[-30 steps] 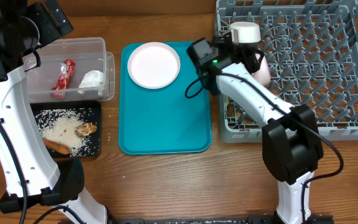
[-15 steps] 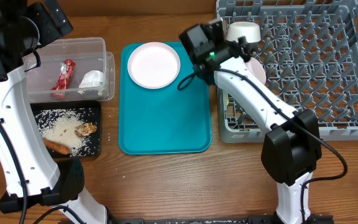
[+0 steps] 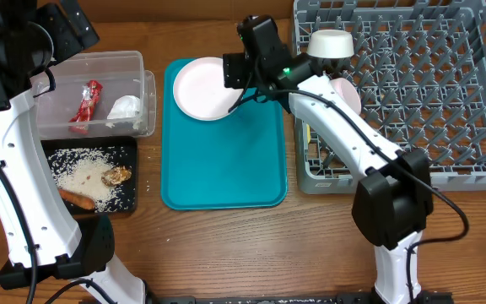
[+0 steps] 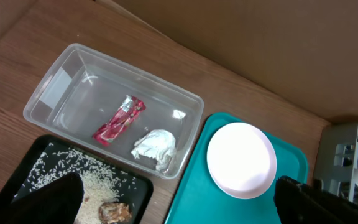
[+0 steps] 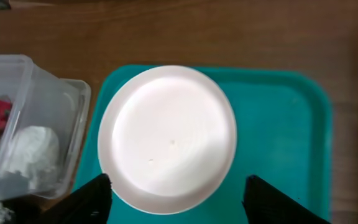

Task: Sort waste into correct bins and load items into the dishwasher
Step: 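Grasp the edge of the pale pink plate on the teal tray with right gripper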

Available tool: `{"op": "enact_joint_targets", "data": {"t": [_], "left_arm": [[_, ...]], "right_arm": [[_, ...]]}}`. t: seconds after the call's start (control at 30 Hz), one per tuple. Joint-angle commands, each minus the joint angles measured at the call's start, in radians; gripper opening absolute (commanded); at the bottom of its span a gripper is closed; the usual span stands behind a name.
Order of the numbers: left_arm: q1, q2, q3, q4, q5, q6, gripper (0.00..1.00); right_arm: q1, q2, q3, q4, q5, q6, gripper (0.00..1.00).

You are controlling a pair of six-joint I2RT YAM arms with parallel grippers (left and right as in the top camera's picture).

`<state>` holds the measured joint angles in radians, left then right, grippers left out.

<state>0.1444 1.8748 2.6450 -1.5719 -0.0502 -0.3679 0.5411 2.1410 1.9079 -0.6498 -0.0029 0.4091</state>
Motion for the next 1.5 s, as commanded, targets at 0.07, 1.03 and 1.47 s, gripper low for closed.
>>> {"op": "enact_joint_targets", "data": {"t": [0.07,1.03,1.47], "left_arm": [[-0.001,0.010,0.008,0.001,-0.012,-0.014,1.00],[-0.001,0.010,0.008,0.001,-0.012,-0.014,1.00],[-0.001,0.010,0.008,0.001,-0.012,-0.014,1.00]], "right_arm": [[0.007,0.120,-0.026,0.011,-0.044,0.217,0.52],[0.008,0.262,-0.027,-0.171,-0.077,0.276,0.13],[-0.060,0.244,0.162,-0.493,-0.078,-0.002,0.04]]}}
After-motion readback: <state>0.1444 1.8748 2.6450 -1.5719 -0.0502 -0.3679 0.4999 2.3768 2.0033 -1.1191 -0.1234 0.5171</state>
